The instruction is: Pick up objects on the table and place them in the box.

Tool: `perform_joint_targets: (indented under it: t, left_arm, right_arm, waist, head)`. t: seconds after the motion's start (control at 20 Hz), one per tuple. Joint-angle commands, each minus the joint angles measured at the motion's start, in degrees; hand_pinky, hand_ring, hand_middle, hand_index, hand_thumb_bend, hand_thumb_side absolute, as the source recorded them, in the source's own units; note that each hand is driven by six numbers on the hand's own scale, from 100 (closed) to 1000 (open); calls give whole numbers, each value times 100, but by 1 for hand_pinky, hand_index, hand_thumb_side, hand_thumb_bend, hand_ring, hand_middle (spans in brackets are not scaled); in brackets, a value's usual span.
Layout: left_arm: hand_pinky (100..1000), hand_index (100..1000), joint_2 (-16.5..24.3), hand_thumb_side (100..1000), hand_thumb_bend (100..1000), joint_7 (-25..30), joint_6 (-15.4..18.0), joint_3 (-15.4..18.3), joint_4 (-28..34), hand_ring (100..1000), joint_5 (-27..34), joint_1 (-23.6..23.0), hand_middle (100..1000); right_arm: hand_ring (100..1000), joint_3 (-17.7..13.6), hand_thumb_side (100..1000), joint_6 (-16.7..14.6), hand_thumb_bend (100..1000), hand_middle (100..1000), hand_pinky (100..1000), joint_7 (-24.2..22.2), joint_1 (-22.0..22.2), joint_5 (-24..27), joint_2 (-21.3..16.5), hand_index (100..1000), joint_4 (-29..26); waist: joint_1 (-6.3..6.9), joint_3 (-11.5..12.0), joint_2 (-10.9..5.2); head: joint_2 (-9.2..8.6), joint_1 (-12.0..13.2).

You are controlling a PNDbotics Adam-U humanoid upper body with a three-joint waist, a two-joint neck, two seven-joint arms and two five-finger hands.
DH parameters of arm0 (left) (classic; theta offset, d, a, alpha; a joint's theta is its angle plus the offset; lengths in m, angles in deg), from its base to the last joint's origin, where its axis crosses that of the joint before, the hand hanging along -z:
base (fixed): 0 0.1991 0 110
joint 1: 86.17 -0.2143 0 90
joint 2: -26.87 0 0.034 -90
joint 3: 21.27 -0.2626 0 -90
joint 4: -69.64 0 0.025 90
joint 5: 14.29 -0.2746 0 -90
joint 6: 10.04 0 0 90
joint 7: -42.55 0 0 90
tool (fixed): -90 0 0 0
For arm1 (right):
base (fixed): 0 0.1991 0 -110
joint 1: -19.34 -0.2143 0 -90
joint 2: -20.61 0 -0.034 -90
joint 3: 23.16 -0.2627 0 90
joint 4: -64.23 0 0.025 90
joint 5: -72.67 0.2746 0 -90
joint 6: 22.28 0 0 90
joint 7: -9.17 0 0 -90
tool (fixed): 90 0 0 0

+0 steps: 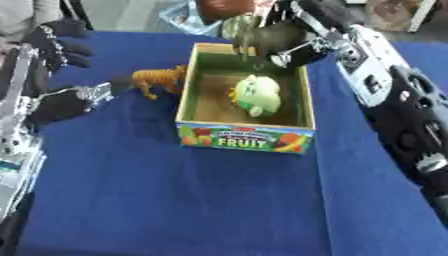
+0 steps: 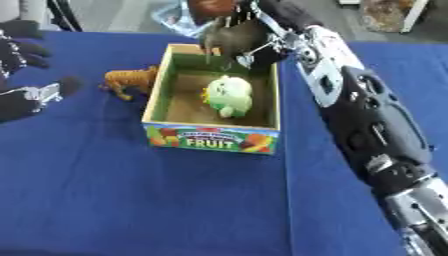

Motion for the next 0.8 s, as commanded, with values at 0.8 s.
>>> perform_joint_targets:
  t: [0.8]
  left_arm:
    - [604,774,-19,244,853,14,19,-36,117,630,67,246,666]
  right_arm:
    - [617,-58,133,-33,466,649,454,0,75,-262,522,797,545]
  waist:
    - [80,136,19]
  head:
    - [-135,-146]
